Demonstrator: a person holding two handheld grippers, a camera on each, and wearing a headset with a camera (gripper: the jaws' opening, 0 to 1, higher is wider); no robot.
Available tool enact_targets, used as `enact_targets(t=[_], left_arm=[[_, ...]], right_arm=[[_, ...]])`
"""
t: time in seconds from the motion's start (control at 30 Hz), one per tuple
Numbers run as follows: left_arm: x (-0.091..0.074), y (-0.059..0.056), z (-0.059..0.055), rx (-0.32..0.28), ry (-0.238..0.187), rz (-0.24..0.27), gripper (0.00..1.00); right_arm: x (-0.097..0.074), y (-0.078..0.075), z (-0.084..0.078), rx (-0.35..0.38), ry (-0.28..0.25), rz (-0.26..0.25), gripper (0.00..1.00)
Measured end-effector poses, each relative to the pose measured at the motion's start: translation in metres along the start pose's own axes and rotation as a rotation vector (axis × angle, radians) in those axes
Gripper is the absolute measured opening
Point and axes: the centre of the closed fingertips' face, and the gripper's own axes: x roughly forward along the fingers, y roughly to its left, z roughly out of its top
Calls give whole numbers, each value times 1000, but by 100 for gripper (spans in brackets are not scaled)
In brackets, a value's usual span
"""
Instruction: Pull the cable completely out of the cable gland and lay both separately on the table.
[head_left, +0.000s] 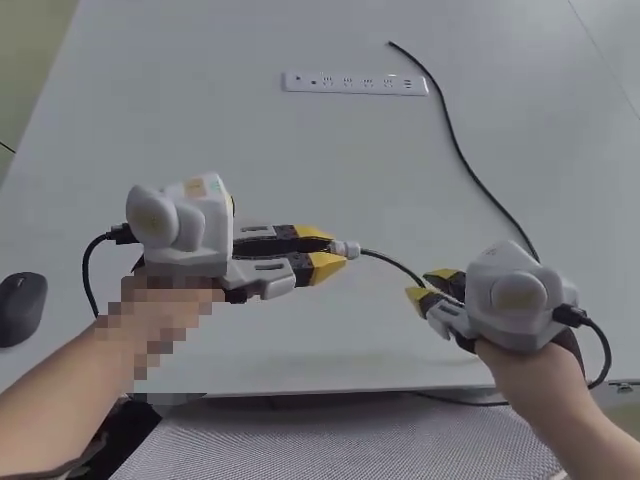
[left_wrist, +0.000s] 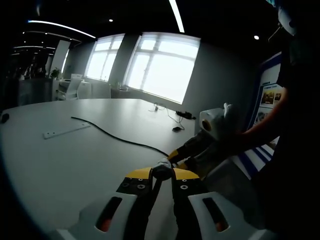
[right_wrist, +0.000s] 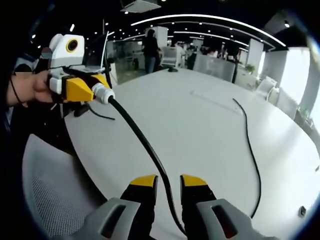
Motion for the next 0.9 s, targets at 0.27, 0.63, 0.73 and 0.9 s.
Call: enact_targets(t=[0.27,0.63,0.73,0.9], left_arm=[[0,0,-1,-2,1,1,15],[-2,0,-3,-5,7,2,15],[-2,-1,-2,-4,6,2,15],[-2,-1,-1,-3,5,3,15]], right_arm=[[-5,25,25,-195,-18,37,20],[-3,45,65,-372,-66,58,14],[-3,48,71,-415,-75,51,11],[-4,59,77,-497,-96,62,6]])
